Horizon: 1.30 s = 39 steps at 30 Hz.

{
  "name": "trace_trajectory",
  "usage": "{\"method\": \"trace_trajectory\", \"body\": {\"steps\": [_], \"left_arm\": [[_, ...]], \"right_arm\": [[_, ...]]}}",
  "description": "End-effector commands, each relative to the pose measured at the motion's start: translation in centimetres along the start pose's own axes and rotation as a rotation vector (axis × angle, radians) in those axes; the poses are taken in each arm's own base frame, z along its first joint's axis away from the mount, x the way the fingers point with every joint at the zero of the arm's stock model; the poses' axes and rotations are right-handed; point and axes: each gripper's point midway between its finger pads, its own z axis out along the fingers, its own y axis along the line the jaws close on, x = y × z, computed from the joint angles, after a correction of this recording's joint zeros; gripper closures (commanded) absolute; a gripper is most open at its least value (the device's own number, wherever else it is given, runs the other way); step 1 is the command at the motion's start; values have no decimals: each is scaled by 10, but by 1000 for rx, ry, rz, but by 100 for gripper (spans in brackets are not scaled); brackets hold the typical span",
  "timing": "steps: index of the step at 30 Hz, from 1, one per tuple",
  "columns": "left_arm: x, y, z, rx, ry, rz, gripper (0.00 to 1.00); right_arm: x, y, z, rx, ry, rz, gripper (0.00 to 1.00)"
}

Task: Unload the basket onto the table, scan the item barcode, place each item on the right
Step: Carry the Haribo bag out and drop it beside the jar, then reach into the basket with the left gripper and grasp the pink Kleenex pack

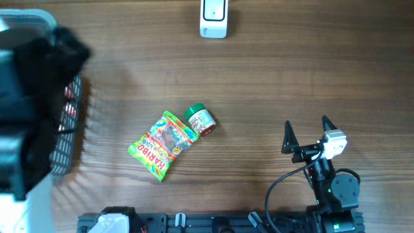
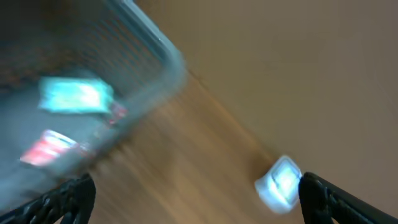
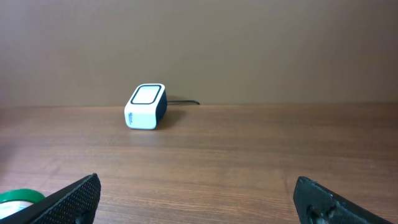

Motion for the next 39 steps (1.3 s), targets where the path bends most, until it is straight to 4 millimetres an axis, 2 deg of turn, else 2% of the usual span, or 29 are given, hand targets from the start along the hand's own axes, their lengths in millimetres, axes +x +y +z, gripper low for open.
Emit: {"method": "trace_trajectory", "body": {"steps": [1, 4, 7, 11, 15, 16, 24, 31, 39], "left_arm": [[-21, 60, 40, -203, 13, -66, 0], [-33, 106, 63, -291, 52, -224, 0], [-26, 154, 96, -380, 159, -398, 0], [4, 206, 135, -529, 326, -533, 0], [43, 236, 170, -667, 484, -615, 0], [59, 246, 184, -720, 530, -661, 0], [124, 276, 240, -861, 731, -673, 0], [168, 276, 263, -899, 815, -631, 0], [226, 283, 271, -980, 811, -671, 0]], "right_arm": [[-1, 2, 0, -12, -6, -6, 0], [-1, 2, 0, -12, -6, -6, 0], [-1, 2, 0, -12, -6, -6, 0], [-1, 2, 0, -12, -6, -6, 0], [-1, 2, 0, -12, -6, -6, 0], [-1, 2, 0, -12, -6, -6, 0], [-1, 2, 0, -12, -6, -6, 0], [-1, 2, 0, -12, -6, -6, 0], [-1, 2, 0, -12, -6, -6, 1]]}}
